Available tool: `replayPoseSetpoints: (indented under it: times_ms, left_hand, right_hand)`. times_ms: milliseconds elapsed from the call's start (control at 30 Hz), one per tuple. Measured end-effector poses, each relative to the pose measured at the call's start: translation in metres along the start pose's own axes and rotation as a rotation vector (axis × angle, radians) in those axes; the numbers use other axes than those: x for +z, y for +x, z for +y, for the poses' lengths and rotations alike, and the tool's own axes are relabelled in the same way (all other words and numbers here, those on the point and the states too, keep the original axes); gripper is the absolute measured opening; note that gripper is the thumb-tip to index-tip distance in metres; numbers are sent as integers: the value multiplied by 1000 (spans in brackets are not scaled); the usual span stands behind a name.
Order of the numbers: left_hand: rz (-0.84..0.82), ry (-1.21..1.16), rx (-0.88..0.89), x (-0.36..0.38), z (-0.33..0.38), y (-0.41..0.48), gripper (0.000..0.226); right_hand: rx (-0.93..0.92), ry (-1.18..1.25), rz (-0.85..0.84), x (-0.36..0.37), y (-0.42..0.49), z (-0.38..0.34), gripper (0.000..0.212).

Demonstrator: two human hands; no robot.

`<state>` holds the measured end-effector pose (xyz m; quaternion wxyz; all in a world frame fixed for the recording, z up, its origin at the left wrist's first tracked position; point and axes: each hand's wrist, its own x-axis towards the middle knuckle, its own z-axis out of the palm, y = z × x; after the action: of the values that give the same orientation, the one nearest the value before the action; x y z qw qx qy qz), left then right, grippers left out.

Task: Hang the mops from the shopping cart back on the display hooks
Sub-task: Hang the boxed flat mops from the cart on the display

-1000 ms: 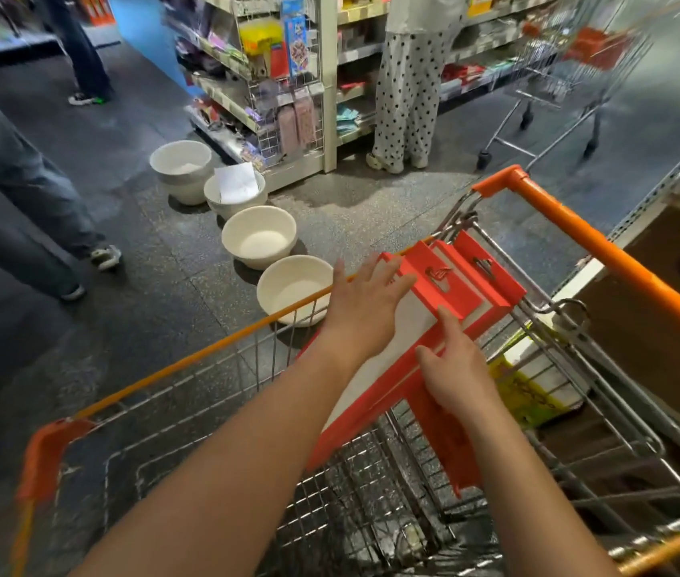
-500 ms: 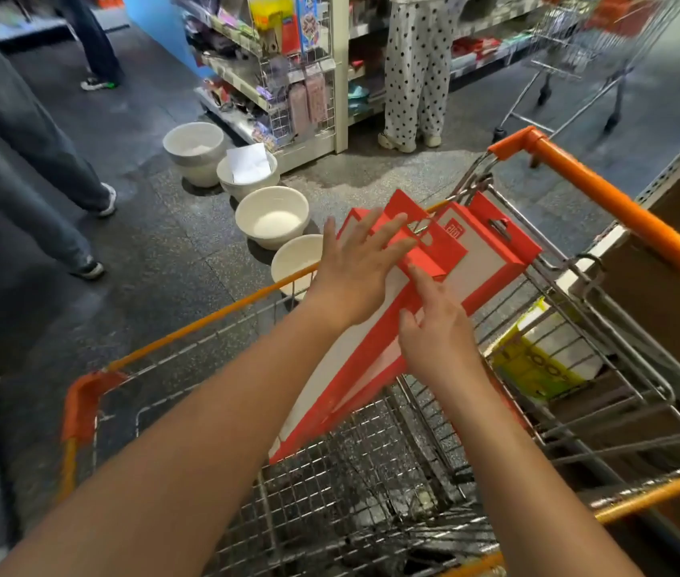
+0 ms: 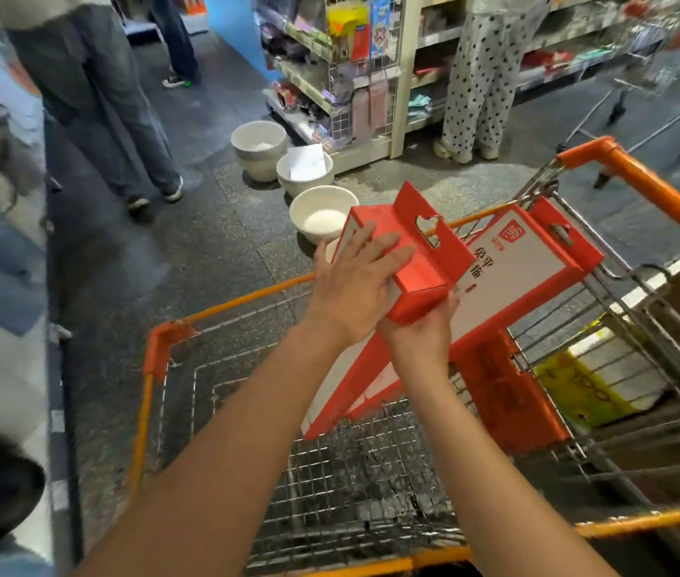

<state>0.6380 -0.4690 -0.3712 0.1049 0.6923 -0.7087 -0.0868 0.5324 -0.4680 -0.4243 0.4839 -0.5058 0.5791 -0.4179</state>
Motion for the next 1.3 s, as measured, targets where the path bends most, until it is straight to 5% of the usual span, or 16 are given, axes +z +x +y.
replayPoseSetpoints:
  times_ms: [167,300,400,567,800,1000,1300]
  left_hand:
    - [228,-503,-8,-8,-31,-18,49]
    - [452,-803,-191,-27,-40,-39,68]
    - [503,-1021,-157,-43,-33,-51,81]
    - [546,-1235,-197,-68,-19,-67,45]
    - [576,-1310,-310,-96,5,-86,17]
    - [857,-1373,-358,-128,56,-93,22]
    - [1309,-1216,-391,-175,142,-136,20]
  right_hand:
    - [-48,-37,2,7,-3,-9,78]
    - [-108,12,-76,-4,-13,-40,70]
    - [-175,61,-138,-20,-21,-77,66]
    - [-305,129,-313,-49,-35,-137,62]
    - [-451,226,-487,-73,-35,-187,69]
    - [-471,405,-615,-92,-21,-214,73]
    - [-476,367,-844,-93,-49,-186,69]
